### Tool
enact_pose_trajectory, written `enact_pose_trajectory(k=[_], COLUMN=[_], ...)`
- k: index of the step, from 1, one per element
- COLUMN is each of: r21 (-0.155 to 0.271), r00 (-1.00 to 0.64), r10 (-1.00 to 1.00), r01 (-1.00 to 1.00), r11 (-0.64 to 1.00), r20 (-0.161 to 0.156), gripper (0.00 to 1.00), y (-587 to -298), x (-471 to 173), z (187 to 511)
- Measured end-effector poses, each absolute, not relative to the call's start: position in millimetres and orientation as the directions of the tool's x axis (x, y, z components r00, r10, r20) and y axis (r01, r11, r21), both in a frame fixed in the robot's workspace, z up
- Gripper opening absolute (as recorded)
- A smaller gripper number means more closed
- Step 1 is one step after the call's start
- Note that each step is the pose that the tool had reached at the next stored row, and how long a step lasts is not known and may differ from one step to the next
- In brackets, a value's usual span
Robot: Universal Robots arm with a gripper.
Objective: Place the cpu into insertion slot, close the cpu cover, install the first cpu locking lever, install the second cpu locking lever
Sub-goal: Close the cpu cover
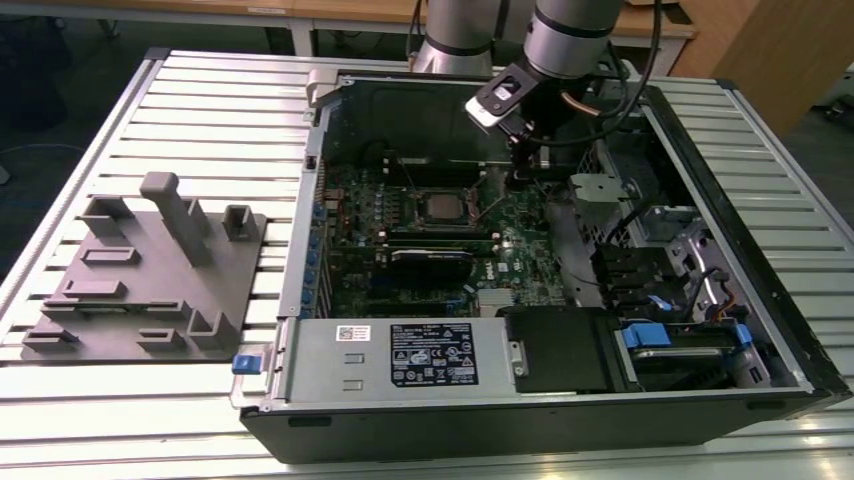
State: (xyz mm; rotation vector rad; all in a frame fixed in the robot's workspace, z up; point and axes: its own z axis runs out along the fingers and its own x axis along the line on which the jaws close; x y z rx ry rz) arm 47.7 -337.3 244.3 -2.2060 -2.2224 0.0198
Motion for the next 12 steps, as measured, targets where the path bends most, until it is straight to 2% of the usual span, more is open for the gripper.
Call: enact_pose_trajectory(k=[12], r21=[-0.016], r00=[-0.007], r10=[1.0], r01=[1.0], r11=[0.007], r20=[-0.002], gripper=[0.11], y=[-337.3], x=[42.0], z=[244.2])
